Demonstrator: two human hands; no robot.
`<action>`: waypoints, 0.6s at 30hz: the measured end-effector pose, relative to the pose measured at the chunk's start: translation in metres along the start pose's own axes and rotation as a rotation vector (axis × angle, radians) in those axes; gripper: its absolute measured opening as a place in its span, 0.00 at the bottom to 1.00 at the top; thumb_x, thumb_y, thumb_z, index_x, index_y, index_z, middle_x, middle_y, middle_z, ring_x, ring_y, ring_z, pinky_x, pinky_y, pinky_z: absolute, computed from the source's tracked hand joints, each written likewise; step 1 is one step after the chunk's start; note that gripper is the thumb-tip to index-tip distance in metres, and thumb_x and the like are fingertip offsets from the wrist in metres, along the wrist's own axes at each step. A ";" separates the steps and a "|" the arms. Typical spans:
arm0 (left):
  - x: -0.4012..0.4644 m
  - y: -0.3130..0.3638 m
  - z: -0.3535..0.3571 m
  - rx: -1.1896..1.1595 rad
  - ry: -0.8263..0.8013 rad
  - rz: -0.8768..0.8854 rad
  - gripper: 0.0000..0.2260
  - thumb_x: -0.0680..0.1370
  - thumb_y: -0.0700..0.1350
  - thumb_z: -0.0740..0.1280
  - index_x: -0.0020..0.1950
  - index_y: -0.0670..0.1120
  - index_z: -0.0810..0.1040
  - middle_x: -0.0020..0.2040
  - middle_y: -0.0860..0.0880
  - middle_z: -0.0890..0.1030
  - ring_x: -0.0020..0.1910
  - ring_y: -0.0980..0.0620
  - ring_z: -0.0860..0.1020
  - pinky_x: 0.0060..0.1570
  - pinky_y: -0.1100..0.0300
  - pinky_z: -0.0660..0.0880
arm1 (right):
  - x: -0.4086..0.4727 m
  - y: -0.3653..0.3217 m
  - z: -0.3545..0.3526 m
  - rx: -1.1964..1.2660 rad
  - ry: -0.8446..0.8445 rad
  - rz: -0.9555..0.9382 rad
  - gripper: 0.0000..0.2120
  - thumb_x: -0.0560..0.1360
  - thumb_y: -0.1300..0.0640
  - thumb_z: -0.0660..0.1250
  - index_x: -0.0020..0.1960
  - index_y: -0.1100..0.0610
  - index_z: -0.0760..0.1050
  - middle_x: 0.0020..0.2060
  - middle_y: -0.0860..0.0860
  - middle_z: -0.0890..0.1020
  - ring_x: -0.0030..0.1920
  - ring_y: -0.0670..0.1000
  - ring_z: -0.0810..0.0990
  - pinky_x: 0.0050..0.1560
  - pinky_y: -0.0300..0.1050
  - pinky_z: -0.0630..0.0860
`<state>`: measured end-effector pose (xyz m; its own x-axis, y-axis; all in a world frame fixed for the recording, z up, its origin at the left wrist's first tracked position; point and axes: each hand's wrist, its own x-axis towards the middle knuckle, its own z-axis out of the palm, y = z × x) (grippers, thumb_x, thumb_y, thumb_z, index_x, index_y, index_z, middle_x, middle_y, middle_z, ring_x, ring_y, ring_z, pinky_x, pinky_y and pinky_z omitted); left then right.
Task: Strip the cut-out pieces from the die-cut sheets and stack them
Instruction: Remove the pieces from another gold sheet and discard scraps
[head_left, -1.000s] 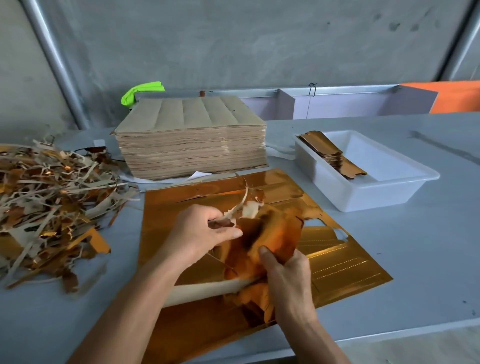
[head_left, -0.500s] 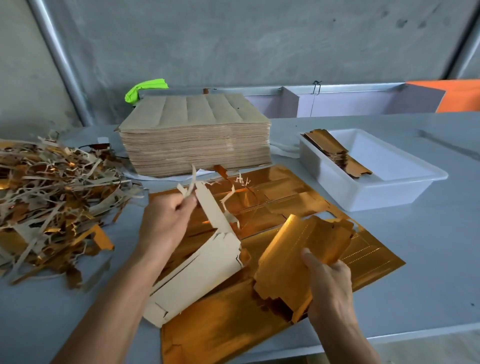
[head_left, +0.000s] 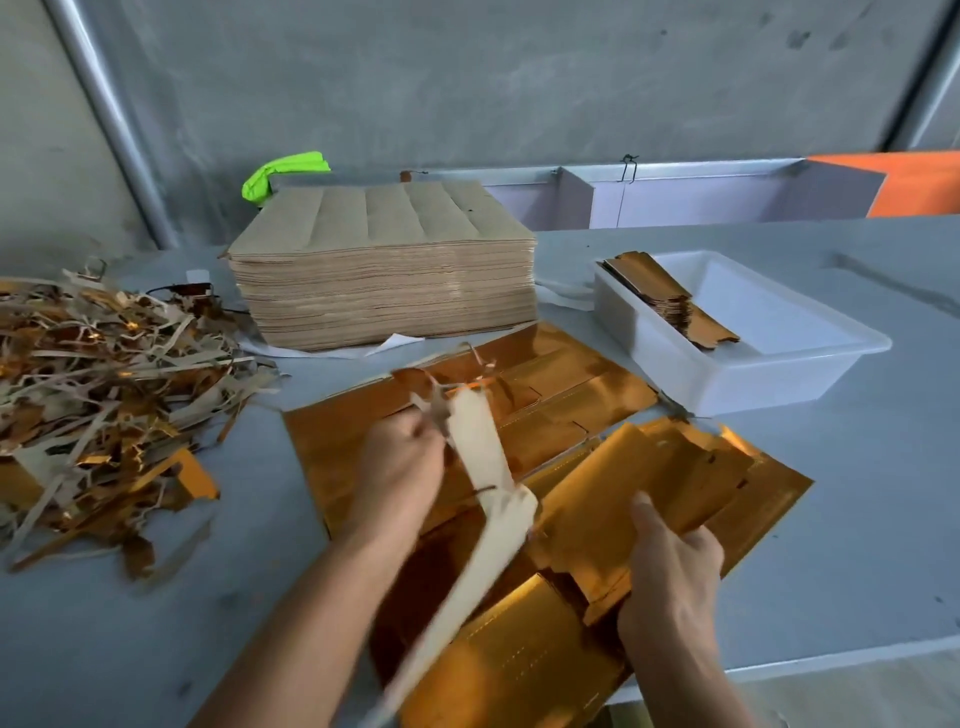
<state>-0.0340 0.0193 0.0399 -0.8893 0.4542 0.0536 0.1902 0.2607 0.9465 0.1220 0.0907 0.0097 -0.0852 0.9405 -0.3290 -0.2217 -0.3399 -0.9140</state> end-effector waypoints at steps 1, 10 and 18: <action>-0.007 -0.003 0.008 0.016 -0.091 -0.022 0.13 0.81 0.49 0.61 0.40 0.46 0.78 0.29 0.54 0.73 0.28 0.58 0.68 0.28 0.63 0.62 | -0.002 -0.001 0.000 -0.031 0.016 -0.012 0.16 0.79 0.52 0.62 0.65 0.55 0.69 0.54 0.49 0.74 0.54 0.57 0.73 0.63 0.62 0.68; -0.021 -0.001 0.035 -0.103 -0.378 -0.097 0.13 0.80 0.54 0.60 0.44 0.49 0.79 0.34 0.48 0.71 0.33 0.54 0.68 0.33 0.61 0.63 | 0.038 -0.042 -0.027 -0.353 0.115 -0.598 0.15 0.80 0.59 0.58 0.34 0.53 0.66 0.27 0.50 0.70 0.27 0.50 0.70 0.27 0.37 0.65; -0.035 0.014 0.061 -0.268 -0.223 -0.088 0.14 0.81 0.51 0.59 0.41 0.45 0.76 0.30 0.50 0.66 0.31 0.53 0.66 0.32 0.61 0.63 | 0.020 -0.013 0.015 -0.414 -0.452 -0.481 0.13 0.80 0.54 0.58 0.40 0.56 0.74 0.31 0.51 0.77 0.33 0.57 0.76 0.36 0.52 0.75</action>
<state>0.0248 0.0592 0.0316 -0.7794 0.6220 -0.0749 -0.0254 0.0881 0.9958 0.1087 0.1134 0.0186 -0.4786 0.8607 0.1738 0.0385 0.2183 -0.9751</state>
